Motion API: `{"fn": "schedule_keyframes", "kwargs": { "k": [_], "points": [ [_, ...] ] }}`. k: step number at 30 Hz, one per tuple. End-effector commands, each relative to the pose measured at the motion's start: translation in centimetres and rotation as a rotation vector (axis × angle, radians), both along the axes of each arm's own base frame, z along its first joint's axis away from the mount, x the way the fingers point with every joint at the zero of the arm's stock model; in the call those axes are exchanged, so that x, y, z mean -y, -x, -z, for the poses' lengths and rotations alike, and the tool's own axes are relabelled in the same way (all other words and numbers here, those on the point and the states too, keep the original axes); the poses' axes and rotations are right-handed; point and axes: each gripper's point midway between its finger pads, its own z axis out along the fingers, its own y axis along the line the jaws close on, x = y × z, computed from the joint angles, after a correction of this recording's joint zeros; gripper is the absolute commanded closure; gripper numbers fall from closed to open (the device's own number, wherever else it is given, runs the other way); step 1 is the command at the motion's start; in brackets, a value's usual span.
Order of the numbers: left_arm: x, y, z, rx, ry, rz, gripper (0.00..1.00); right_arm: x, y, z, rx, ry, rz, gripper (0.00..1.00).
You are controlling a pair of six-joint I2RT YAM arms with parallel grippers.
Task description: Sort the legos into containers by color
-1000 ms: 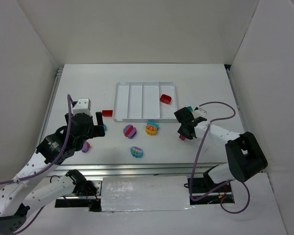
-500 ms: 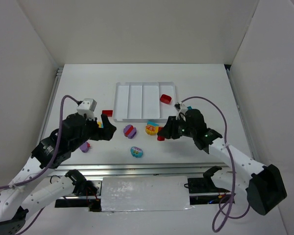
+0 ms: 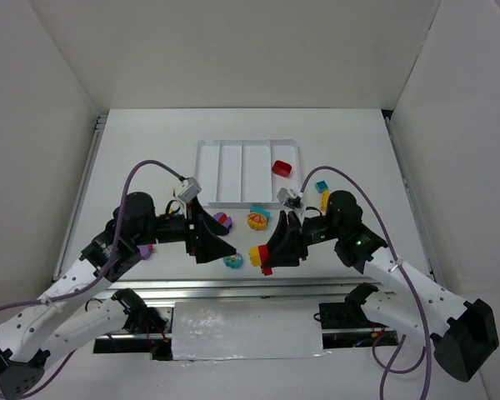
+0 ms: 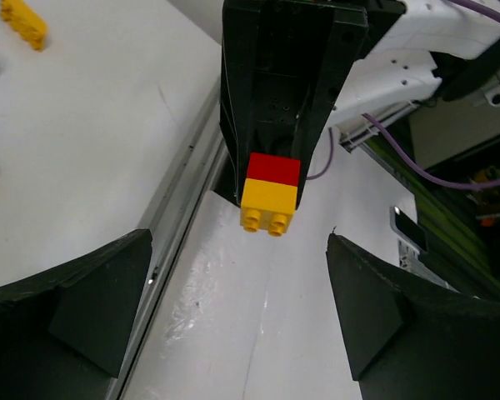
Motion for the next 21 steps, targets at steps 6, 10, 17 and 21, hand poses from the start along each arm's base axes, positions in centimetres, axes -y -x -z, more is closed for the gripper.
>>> {"fn": "schedule_keyframes", "kwargs": {
  "k": [6, 10, 17, 21],
  "points": [
    [1.9, 2.9, -3.0, 0.064, 0.148, 0.183, 0.05, -1.8, 0.6, -4.7, 0.131, -0.113, -0.018, 1.0],
    [2.4, 3.4, -3.0, 0.062, 0.145, 0.205, 0.09, -2.3, 0.0, -5.6, 0.142, -0.153, 0.014, 1.0],
    [3.3, 3.5, -1.9, 0.042, 0.123, 0.212, 0.19, -3.1, -0.3, -6.1, 0.132, -0.16, 0.012, 1.0],
    [3.6, 3.0, -1.8, 0.047, 0.115, 0.2, 0.3, -3.9, -0.1, -6.0, 0.131, -0.133, -0.004, 1.0]
  ]
}}
